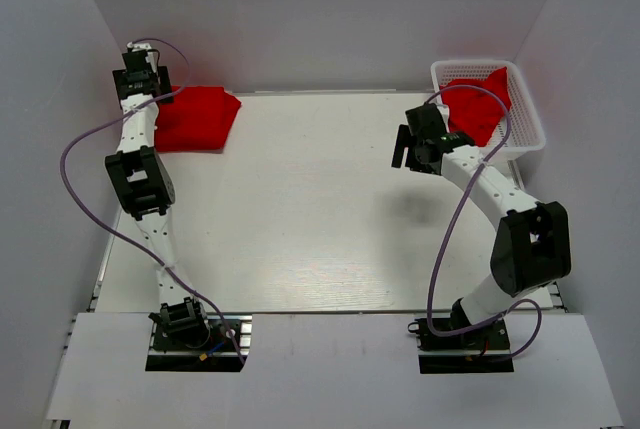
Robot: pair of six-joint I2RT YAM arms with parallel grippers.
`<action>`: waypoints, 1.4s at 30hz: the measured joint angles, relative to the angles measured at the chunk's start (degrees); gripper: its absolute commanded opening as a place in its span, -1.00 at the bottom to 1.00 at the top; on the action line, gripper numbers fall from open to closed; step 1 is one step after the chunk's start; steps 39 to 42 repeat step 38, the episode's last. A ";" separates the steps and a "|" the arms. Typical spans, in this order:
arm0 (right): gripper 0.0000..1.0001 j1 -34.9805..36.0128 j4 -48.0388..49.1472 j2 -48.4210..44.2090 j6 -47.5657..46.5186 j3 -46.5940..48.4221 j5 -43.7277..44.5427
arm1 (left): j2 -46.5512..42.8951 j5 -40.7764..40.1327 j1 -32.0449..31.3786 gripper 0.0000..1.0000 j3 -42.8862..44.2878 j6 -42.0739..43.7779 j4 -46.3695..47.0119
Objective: Fold and stack the t-shirts
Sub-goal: Put the neatly folded tshirt into the corner of the board with the left arm
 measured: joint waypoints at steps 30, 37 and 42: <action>0.81 0.04 2.27 -27.58 -0.17 -21.55 -13.22 | -59.10 18.27 -38.93 1.00 -70.97 -27.26 -0.76; 0.81 0.04 4.17 -33.44 0.57 -31.61 -17.55 | -68.52 9.77 -46.23 1.00 -75.69 -31.71 -5.05; 0.81 0.04 4.20 -34.10 0.72 -32.46 -17.70 | -69.13 8.37 -46.62 1.00 -75.69 -32.11 -5.86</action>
